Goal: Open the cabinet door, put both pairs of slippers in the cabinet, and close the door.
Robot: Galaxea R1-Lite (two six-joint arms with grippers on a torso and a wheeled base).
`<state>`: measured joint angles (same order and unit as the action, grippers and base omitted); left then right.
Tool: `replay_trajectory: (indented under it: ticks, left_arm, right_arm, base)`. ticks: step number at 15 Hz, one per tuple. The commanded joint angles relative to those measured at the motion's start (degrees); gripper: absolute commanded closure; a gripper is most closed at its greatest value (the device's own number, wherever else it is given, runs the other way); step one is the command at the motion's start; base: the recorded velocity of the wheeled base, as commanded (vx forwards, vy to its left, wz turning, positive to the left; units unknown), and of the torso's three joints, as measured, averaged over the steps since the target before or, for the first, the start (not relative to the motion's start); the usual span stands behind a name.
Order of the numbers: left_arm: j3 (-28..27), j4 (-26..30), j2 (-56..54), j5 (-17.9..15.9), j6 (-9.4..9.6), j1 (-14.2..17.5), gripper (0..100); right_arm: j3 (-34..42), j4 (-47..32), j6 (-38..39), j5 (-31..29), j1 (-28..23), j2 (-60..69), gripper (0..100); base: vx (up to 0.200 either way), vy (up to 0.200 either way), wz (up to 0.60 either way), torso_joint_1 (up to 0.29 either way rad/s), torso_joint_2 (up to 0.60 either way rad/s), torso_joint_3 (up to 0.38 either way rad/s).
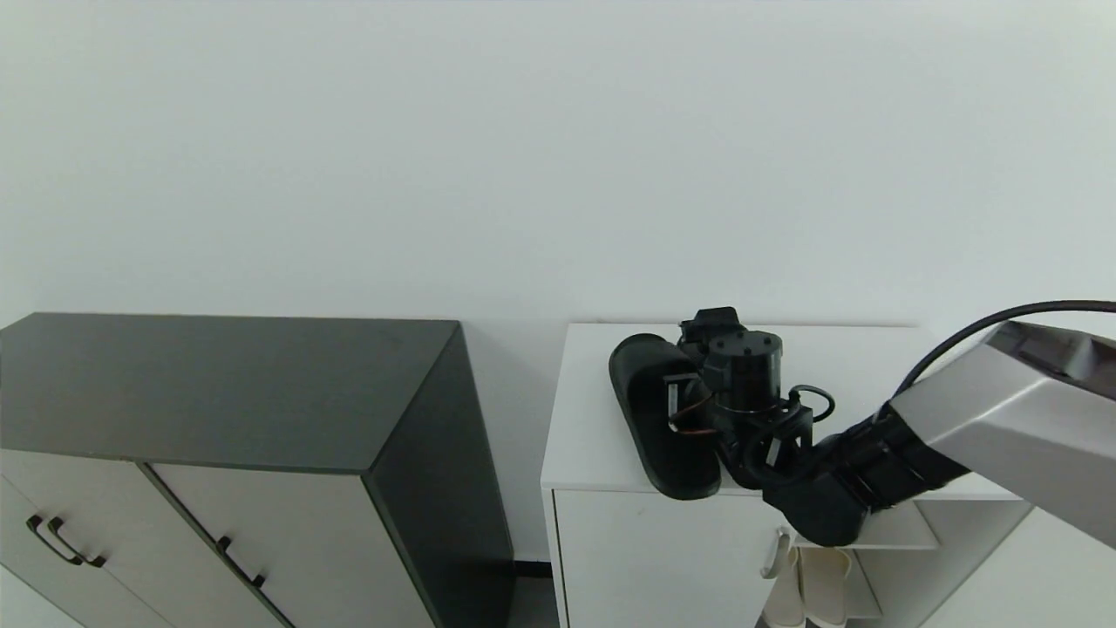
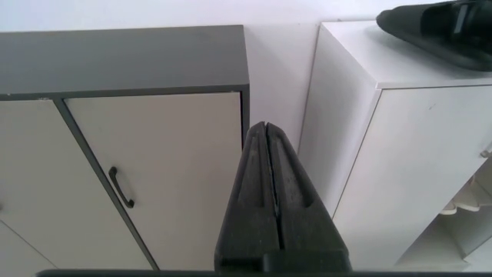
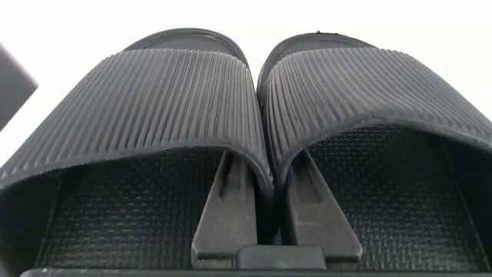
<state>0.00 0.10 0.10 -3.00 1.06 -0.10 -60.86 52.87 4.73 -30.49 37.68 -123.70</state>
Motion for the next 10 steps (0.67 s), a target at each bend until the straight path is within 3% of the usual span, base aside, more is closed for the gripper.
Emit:
replay_trajectory:
  ticks: [1, 3, 10]
  left_arm:
    - [0.0, 0.0, 0.0, 0.0, -0.01, 0.0, 100]
    - [0.0, 0.0, 0.0, 0.0, -0.01, 0.0, 100]
    - [0.0, 0.0, 0.0, 0.0, -0.18, 0.0, 100]
  right_arm:
    - [12.0, 0.4, -0.1, 1.3, 4.2, 12.0, 100]
    - [17.7, 0.3, -0.1, 2.1, 6.4, 16.4, 100]
    - [18.4, 0.3, -0.1, 1.8, 6.7, 16.5, 100]
  base:
    - [0.000, 0.000, 0.00, 0.000, 0.00, 0.000]
    - [0.000, 0.000, 0.00, 0.000, 0.00, 0.000]
    - [0.000, 0.000, 0.00, 0.000, 0.00, 0.000]
